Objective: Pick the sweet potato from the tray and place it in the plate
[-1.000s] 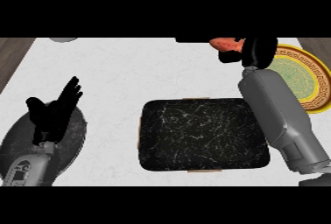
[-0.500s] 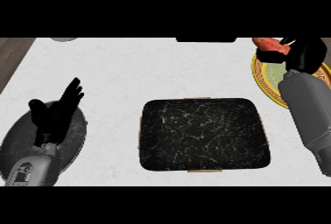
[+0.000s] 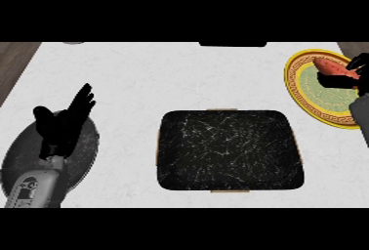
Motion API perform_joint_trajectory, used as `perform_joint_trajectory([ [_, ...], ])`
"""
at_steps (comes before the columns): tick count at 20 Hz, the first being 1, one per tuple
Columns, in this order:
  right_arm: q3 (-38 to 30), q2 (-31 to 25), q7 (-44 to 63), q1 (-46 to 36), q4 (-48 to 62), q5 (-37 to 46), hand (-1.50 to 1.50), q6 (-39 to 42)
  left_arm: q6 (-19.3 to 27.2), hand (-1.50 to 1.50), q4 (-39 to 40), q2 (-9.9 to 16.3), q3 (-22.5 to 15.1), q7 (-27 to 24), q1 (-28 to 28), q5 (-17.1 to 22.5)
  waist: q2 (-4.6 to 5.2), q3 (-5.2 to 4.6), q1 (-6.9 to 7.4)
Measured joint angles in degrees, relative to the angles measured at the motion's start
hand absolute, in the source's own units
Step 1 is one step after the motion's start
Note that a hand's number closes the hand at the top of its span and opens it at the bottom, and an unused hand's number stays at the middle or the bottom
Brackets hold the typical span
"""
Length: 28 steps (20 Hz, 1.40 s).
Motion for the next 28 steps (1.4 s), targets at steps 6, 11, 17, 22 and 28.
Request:
perform_joint_trajectory([
  [6,-4.85,-1.75,-7.22,0.45,5.11,-5.97,-1.50,7.97,0.38,0.00,-0.12,-0.74,-0.26,-0.70,0.04,-0.50,0.17,0.07,0.45],
  [11,-6.94,-2.46,-16.45,1.32,5.60,-8.19,-1.50,7.31,-0.32,0.00,0.37,-0.45,0.24,-1.47,0.83,-0.27,0.18,0.09,0.46],
  [17,-12.09,-1.26,-30.39,0.61,0.64,-15.14,-1.50,7.88,0.08,0.00,0.45,-0.44,0.68,-1.13,0.39,-0.39,-0.08,0.11,-0.05],
  [22,-16.91,-0.55,-31.93,-0.77,-1.50,-22.32,-1.50,12.96,-0.65,0.00,0.23,0.13,1.28,-1.27,1.47,0.03,-0.52,-0.02,-0.78],
  [28,-21.08,-1.53,-28.27,-0.47,-1.60,-29.89,-1.50,24.22,-1.19,0.00,-0.48,0.56,1.83,-0.86,2.24,0.39,-0.70,-0.09,-1.25],
])
